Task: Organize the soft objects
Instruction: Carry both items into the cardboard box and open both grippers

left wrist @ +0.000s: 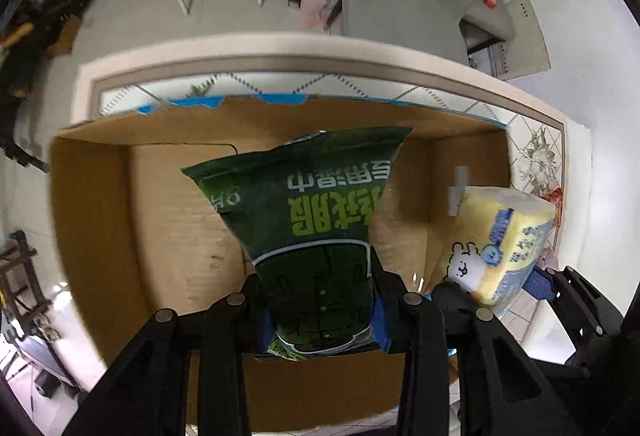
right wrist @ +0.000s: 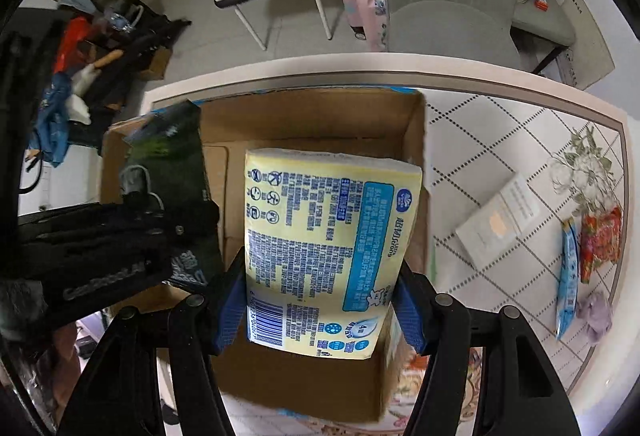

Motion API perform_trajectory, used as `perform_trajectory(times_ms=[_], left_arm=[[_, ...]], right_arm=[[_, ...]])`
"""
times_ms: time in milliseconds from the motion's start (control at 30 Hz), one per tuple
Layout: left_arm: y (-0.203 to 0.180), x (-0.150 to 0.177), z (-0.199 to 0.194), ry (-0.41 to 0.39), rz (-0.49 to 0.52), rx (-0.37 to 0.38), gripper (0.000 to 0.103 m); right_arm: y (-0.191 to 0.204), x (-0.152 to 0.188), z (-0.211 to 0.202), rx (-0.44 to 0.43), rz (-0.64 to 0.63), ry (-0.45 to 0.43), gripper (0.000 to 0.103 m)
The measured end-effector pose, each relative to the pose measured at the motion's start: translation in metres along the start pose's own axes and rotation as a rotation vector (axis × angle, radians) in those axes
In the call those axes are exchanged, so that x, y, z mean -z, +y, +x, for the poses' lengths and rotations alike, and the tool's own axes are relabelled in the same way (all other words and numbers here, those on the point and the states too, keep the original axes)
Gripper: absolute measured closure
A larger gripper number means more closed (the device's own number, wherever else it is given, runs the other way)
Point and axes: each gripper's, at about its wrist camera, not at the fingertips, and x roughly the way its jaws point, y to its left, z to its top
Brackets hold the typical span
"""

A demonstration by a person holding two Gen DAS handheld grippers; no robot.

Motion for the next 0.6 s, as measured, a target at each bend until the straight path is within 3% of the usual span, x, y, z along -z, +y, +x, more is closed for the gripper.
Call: perform_trajectory(times_ms=[200,433,600], left_arm=[[0.006,-0.019,0.024,0.033,0.016,0.027,0.068],[0.008,-0.035,0.034,0.059,0.013,0.008,0.065],[0.012,-0.032,0.028,0.054,0.002,0.034,0.036]], right_arm=[[0.003,-0.021,0.036,0.051,0.001,0.024,0.036],[0.006,-0.037,0.063,0.109,-0.019,0.043,0.035],[0.004,-0.039,0.063,0.107,0.004,0.045,0.019]])
